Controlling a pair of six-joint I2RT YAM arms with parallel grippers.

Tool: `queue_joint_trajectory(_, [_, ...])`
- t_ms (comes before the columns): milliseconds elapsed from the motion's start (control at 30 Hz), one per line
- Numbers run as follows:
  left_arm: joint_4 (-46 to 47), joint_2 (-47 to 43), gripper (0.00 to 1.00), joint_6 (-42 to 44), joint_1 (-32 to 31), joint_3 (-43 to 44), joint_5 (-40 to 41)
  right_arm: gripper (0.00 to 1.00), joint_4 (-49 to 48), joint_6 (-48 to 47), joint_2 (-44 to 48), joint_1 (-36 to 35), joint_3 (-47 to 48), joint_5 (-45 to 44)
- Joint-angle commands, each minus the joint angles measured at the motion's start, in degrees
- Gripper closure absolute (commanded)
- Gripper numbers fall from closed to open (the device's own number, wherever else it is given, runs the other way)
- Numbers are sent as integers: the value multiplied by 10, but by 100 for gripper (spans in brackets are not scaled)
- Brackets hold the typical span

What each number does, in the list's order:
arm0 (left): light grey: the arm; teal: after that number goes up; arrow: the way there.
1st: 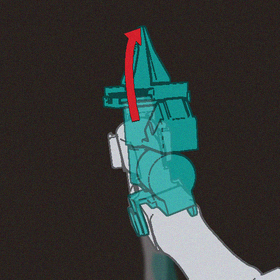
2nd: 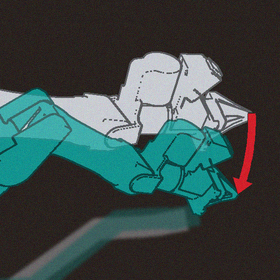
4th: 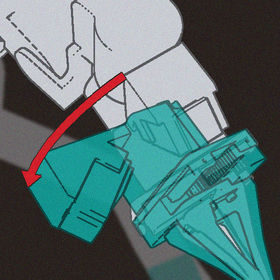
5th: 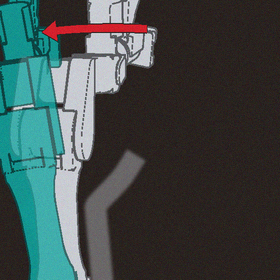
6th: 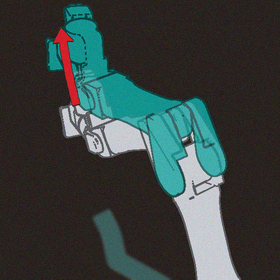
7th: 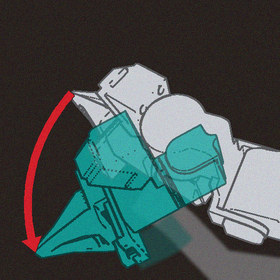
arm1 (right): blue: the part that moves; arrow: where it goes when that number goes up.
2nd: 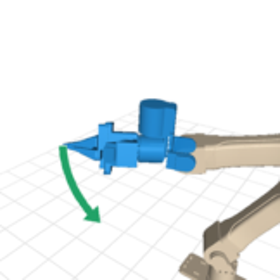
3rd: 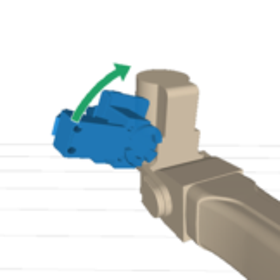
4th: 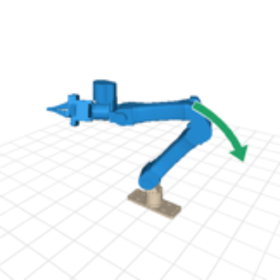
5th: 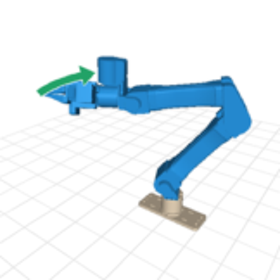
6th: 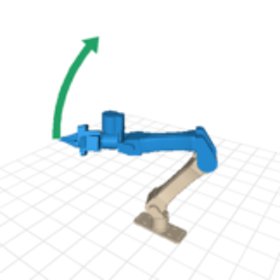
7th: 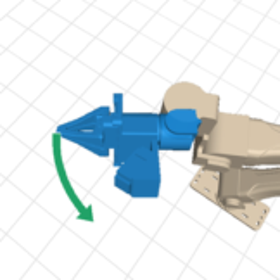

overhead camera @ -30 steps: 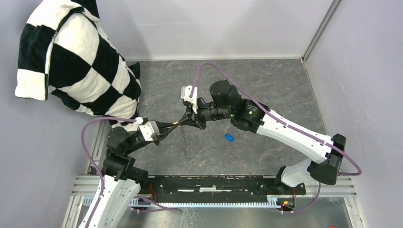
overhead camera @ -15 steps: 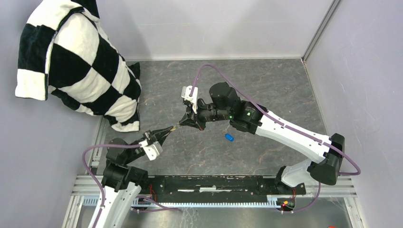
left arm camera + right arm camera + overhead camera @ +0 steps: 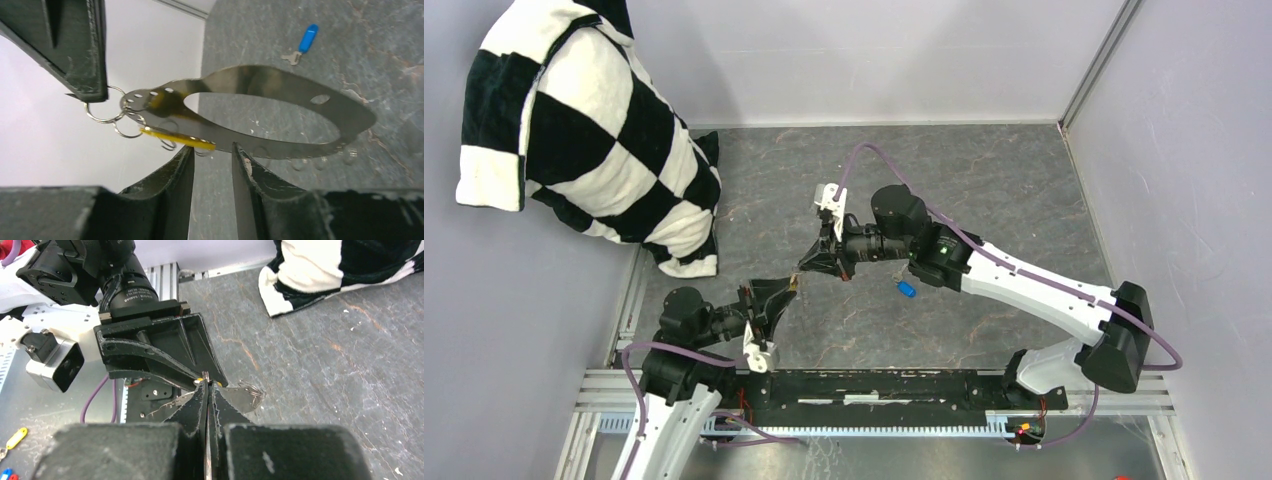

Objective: Put the keys on the keyring

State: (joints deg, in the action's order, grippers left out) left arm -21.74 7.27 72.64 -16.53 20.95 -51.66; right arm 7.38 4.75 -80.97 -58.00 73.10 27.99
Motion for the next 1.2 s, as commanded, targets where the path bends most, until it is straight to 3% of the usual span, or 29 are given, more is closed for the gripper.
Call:
queue_joint_trajectory(0, [-82, 29, 59, 67, 0, 63, -15, 100, -121, 34, 42, 5, -29, 6])
queue_joint_trajectory(100, [-93, 37, 58, -13, 0, 100, 9, 100, -170, 39, 63, 7, -62, 5])
queue_joint_trajectory(300, [-103, 62, 46, -209, 0, 188, 3, 100, -249, 30, 103, 8, -133, -7])
queue_joint_trajectory(567, [-13, 174, 57, -497, 0, 243, -63, 100, -391, 46, 145, 7, -228, -12])
queue_joint_trajectory(700, [-33, 219, 59, -524, 0, 263, -114, 100, -402, 40, 145, 7, -231, -2])
queue_joint_trajectory(1167, [24, 231, 56, -578, 0, 265, -103, 100, -392, 30, 129, 6, -220, 20])
